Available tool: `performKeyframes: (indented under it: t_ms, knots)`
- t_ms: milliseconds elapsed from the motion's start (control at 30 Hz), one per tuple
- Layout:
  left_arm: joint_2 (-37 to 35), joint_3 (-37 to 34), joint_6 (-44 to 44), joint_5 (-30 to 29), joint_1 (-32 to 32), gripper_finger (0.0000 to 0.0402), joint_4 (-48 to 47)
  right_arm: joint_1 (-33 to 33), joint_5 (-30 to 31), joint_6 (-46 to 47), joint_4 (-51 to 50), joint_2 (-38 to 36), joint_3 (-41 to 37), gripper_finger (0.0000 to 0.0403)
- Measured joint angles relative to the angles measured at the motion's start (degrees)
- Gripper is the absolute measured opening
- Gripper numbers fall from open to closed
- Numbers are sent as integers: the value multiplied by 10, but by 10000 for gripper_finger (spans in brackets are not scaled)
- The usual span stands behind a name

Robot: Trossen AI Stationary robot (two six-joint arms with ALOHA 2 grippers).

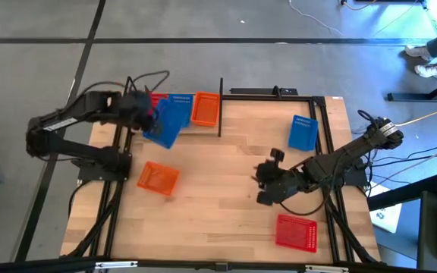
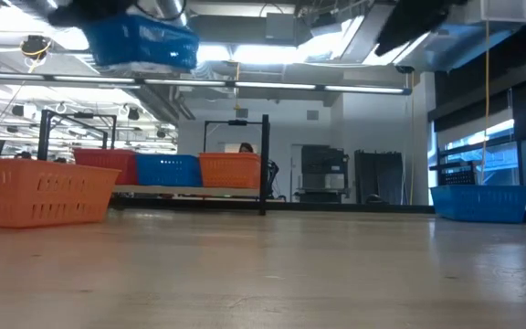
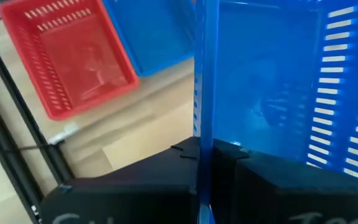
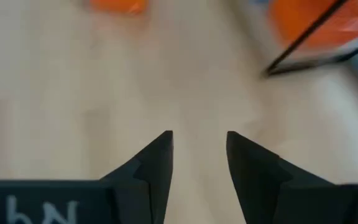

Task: Stack baskets on shelf by color
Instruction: Stack the bottom blue bin on the blue bin on the shelf

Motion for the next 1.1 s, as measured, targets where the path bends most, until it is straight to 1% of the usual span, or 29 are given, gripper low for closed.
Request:
performKeyframes:
  t_ms: [67,100,167,300,433,533,633,733,900,1100]
  knots:
    - [9,0,25,20,48,0,26,-6,60,-24,4,0,0,149]
    - [14,0,41,41,74,0,48,-9,81,-38,6,0,0,149]
    - [26,0,71,85,129,0,99,-17,107,-65,13,0,0,149]
    - [67,0,81,123,221,0,149,-31,112,-109,28,0,0,149]
    - [136,0,104,165,279,0,144,-38,112,-141,30,0,0,149]
    - [184,0,127,189,306,0,146,-43,112,-158,30,0,0,149]
    - [216,0,137,188,321,0,154,-45,112,-158,29,0,0,149]
    - [247,0,134,173,331,0,151,-45,112,-162,28,-2,0,149]
    - [270,0,121,165,351,0,154,-45,112,-188,26,-2,0,149]
    - [280,0,107,161,365,0,151,-49,110,-188,21,-5,0,149]
